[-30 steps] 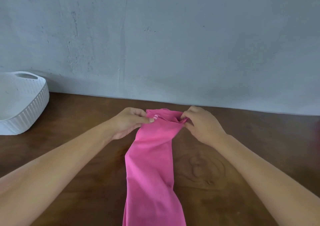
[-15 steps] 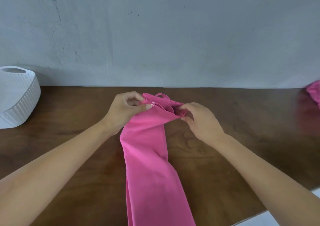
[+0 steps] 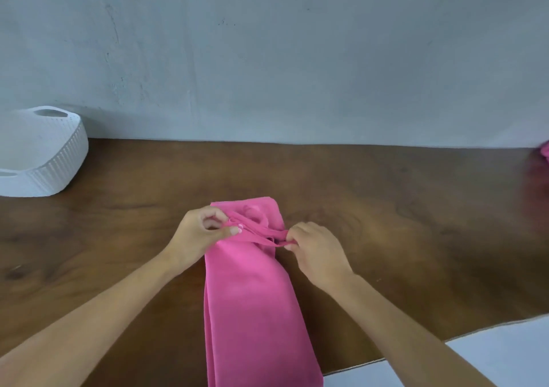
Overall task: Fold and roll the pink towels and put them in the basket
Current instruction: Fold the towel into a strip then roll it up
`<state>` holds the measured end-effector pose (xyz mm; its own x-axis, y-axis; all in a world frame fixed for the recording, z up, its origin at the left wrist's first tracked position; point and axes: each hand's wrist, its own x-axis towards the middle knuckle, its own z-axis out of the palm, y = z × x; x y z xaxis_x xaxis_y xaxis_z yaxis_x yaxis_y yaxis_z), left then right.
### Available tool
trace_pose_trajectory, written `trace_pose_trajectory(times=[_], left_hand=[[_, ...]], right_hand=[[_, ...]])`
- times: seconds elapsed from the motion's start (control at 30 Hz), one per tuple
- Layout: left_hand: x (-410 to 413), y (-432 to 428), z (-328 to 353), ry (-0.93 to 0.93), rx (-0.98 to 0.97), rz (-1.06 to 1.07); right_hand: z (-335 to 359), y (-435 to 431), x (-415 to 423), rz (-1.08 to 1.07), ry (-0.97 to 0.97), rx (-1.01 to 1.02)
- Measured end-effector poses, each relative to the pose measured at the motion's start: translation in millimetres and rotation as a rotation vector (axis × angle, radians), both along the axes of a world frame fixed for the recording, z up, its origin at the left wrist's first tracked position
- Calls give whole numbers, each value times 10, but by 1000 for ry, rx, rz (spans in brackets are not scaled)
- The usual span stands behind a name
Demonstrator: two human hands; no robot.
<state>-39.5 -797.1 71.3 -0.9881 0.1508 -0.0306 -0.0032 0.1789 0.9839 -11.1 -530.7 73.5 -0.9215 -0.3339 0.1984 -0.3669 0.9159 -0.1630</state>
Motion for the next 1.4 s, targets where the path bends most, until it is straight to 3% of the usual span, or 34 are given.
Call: trace_pose_trajectory(times=[0.47, 0.87, 1.13, 1.4], left_hand=[[1573, 784, -387, -26, -146, 140], [3012, 1349, -329, -189, 40, 229], [3106, 1468, 148, 34, 81, 297], [3093, 1622, 309, 201, 12, 269]], right_hand=[[-575, 823, 1232, 154, -39, -161], [-554, 1530, 2531, 247, 59, -131], [134, 1582, 2606, 222, 156, -251], [344, 1696, 2630, 119, 72, -320]])
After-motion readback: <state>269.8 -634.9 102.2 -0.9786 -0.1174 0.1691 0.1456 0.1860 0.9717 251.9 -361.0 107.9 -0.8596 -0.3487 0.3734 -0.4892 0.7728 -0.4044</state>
